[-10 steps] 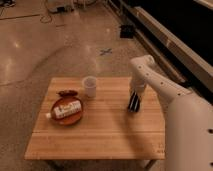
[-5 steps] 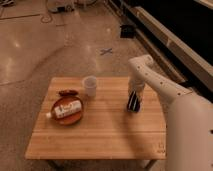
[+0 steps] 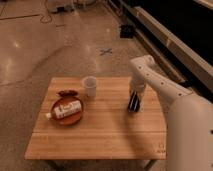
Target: Place the eraser on the white sponge
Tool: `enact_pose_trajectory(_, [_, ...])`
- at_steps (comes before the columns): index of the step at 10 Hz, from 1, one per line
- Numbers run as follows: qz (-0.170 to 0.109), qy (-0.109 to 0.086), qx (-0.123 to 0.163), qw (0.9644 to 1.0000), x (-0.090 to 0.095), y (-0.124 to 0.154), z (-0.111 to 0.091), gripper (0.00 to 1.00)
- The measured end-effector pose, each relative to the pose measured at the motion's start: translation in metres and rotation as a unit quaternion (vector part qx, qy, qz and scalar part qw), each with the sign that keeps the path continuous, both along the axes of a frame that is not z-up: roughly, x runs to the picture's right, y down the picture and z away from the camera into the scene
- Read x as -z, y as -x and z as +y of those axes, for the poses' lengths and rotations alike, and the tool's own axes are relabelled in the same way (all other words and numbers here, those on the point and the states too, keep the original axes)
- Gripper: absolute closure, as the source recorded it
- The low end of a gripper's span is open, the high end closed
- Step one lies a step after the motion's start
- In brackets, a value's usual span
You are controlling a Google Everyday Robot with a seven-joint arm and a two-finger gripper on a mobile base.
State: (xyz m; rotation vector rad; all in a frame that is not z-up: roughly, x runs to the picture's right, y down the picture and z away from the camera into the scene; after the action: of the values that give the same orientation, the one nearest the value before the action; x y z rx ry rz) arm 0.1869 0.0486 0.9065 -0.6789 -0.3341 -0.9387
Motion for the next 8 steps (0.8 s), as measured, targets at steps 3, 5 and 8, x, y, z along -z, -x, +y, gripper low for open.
enact_pose_trajectory(3, [0.002,-0.004,-0.008,1.0000,0.0016,-0.0032,-0.0005,0.39])
enact_pose_trajectory(5, [-0.004,-0.006,-0.009,0.9999,-0.0009,0.0001,-0.0020,0.21])
enact_pose_trajectory(8, [-0.006,-0.004,-0.002,1.0000,-0.0015,-0.0006,-0.0025,0.20])
